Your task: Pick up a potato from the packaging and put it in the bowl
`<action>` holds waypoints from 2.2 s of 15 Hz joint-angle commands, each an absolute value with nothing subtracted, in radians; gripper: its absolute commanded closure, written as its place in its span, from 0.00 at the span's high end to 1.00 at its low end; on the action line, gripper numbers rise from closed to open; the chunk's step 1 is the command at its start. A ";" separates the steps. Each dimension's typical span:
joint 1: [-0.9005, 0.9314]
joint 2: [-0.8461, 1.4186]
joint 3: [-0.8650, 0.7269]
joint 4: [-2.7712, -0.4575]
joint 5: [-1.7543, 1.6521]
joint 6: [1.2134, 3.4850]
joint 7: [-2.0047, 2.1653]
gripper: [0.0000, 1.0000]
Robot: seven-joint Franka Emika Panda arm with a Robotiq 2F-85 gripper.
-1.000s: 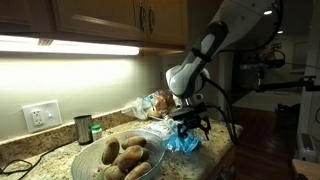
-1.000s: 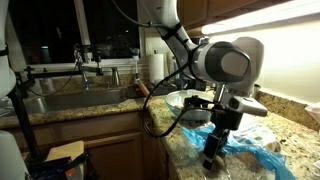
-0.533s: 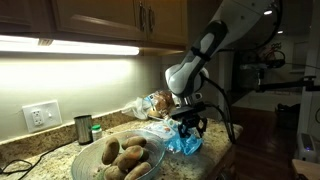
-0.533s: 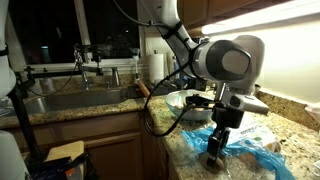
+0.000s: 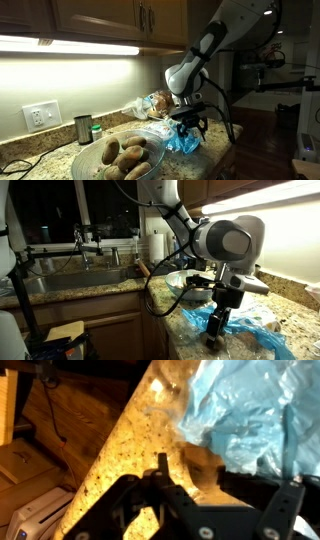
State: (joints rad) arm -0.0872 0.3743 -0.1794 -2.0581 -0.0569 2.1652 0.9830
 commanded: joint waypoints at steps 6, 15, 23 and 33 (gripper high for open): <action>-0.078 0.384 -0.189 -2.064 -0.049 2.176 0.981 0.59; -0.078 0.390 -0.187 -2.051 -0.047 2.170 0.981 0.08; -0.076 0.370 -0.198 -2.058 -0.054 2.172 0.994 0.08; -0.072 0.324 -0.214 -2.084 -0.072 2.194 1.021 0.07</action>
